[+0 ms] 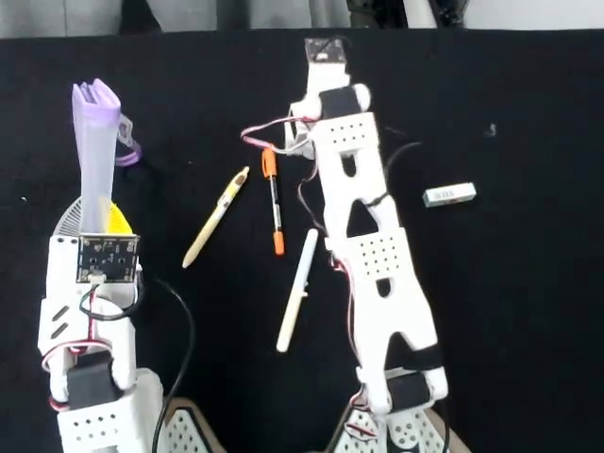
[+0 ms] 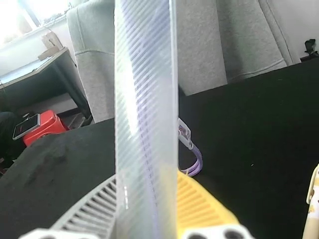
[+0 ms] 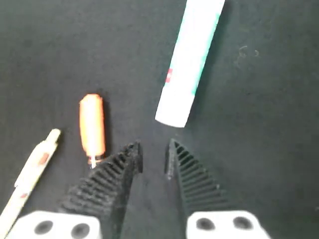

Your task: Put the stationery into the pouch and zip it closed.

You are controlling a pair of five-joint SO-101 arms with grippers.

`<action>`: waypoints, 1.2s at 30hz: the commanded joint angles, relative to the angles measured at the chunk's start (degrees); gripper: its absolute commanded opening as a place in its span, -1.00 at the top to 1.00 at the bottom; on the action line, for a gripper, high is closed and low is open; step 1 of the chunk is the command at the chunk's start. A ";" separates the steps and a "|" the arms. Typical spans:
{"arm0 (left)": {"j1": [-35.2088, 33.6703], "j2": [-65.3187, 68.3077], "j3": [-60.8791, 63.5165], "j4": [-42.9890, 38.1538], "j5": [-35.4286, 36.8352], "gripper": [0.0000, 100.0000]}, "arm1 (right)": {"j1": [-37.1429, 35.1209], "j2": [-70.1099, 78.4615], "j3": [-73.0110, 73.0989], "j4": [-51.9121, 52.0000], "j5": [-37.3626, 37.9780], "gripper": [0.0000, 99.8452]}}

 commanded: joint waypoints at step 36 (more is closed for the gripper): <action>0.48 -0.35 -0.66 -1.41 0.35 0.94 | 13.63 6.90 -5.85 -20.13 54.51 0.45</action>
